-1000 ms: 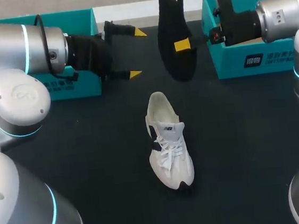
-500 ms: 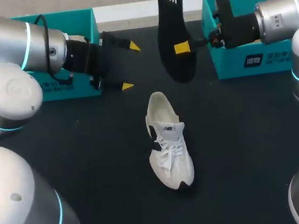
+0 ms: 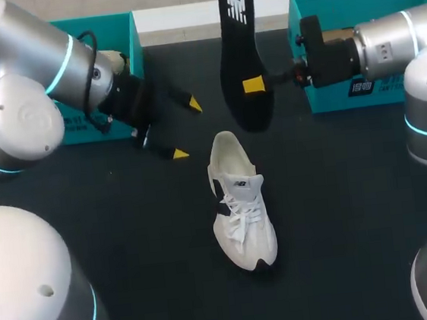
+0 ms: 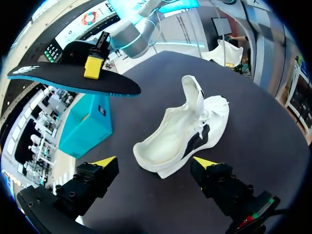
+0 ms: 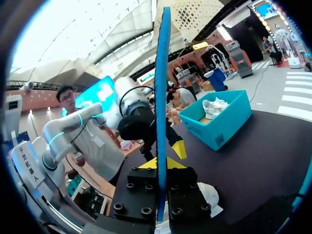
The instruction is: Take the shoe out of the shoebox, open the shoe tongue, remove and reinsert the insole, then place the shoe into the shoebox
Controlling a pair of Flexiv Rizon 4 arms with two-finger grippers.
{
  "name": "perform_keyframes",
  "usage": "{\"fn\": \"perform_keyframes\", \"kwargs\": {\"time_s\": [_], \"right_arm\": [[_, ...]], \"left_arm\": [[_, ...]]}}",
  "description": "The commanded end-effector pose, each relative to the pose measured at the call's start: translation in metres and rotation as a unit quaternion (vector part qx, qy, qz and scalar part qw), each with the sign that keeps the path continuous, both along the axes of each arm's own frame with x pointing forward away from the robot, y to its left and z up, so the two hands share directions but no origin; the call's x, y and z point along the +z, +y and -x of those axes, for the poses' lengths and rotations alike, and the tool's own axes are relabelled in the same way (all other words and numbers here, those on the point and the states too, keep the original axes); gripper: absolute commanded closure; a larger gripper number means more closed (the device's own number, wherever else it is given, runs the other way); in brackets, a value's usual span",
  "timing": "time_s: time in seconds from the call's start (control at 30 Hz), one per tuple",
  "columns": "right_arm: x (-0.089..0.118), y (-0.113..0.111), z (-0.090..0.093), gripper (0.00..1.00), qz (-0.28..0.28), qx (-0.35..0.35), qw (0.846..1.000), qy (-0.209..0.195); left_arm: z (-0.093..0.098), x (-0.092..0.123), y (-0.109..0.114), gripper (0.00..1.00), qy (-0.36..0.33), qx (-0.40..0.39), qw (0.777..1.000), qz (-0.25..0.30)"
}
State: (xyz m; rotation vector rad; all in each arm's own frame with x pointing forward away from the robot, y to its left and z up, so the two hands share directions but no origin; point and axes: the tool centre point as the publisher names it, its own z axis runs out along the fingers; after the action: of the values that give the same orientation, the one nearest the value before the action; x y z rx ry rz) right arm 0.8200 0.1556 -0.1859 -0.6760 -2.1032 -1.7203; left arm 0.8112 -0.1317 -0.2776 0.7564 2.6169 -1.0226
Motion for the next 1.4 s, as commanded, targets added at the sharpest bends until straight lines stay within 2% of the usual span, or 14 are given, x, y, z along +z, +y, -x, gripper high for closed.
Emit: {"fn": "perform_keyframes", "kwargs": {"time_s": [0.03, 0.27, 0.57, 1.0, 1.2, 1.4], "right_arm": [[0.000, 0.002, -0.002, 1.00, 0.002, 0.000, 1.000, 0.001], [0.000, 0.002, -0.002, 1.00, 0.002, 0.000, 1.000, 0.001], [-0.032, 0.005, -0.015, 1.00, -0.016, 0.009, 1.000, -0.022], [-0.070, 0.017, -0.021, 1.00, -0.036, 0.035, 0.999, 0.003], [-0.071, 0.017, -0.022, 1.00, -0.037, 0.028, 0.999, 0.005], [-0.071, 0.017, -0.022, 1.00, -0.037, 0.028, 0.999, 0.005]], "left_arm": [[0.006, -0.024, -0.006, 0.00, -0.008, 0.015, 1.000, 0.009], [0.013, -0.046, -0.006, 0.00, 0.004, 0.039, 0.999, 0.006], [0.021, -0.065, -0.004, 0.00, 0.030, 0.057, 0.998, 0.005], [0.021, -0.072, -0.009, 0.00, 0.044, 0.080, 0.996, 0.013], [0.013, -0.071, -0.011, 0.00, 0.046, 0.096, 0.994, 0.009], [0.013, -0.071, -0.011, 0.00, 0.046, 0.096, 0.994, 0.009]]}}
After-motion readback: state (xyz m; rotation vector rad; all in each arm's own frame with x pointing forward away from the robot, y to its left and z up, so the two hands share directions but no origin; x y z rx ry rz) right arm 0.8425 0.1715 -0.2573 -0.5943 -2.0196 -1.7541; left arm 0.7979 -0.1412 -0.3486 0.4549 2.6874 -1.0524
